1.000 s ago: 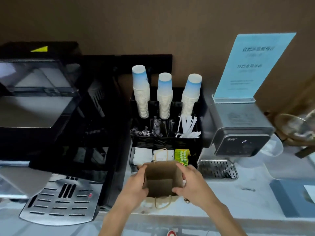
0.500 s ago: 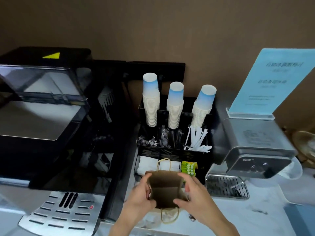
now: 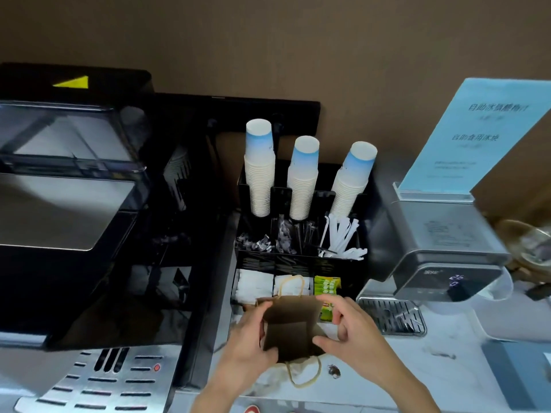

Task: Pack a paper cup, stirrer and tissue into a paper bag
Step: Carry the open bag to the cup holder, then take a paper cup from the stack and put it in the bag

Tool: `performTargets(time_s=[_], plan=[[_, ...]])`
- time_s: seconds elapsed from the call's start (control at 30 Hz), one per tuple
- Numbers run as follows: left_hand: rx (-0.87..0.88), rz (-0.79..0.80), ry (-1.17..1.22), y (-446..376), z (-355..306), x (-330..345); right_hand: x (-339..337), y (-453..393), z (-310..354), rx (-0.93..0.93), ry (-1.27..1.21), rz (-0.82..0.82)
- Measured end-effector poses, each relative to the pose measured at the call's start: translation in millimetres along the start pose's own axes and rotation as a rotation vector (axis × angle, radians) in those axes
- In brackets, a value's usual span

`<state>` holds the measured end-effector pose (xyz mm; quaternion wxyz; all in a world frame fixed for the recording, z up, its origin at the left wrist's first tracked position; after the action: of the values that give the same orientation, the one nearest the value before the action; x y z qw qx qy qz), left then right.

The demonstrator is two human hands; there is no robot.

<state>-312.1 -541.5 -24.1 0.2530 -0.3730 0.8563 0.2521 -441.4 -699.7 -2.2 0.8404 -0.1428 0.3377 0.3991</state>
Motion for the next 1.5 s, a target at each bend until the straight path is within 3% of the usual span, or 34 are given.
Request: performTargets(time_s=[0.3, 0.53, 0.7, 0.93, 1.17, 1.5], plan=[[-0.010, 0.046, 0.023, -5.6, 5.5, -4.4, -33.5, -28.6, 17.0, 0.042, -0.292, -0.083], [0.005, 0.086, -0.068, -12.6, 7.7, -7.6, -86.4, -102.6, 73.3, -0.113, -0.239, -0.234], [0.023, 0.119, -0.112, -14.4, 6.5, -6.7, -119.9, -173.0, 133.3, -0.279, -0.072, -0.403], [0.034, 0.150, -0.171, -15.8, 7.5, -1.5, -93.4, -264.4, 219.2, -0.506, 0.110, -0.339], [0.081, 0.177, -0.238, -20.1, 4.9, -2.1, -48.9, -318.0, 225.5, -0.423, 0.285, -0.116], [0.058, 0.165, -0.176, -18.8, 10.0, -5.0, -45.4, -323.6, 225.5, -0.372, 0.267, -0.111]])
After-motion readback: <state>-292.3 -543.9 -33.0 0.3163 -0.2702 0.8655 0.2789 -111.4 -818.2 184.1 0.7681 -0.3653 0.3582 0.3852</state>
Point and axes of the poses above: each hand's wrist, its own y-axis away from the middle knuckle, its own x-axis out of the palm, z = x × y, the point moved 6 cm from there along -y, towards the middle knuckle, and after that the axes turned 14 degrees about -z, right-handed, at the moved point
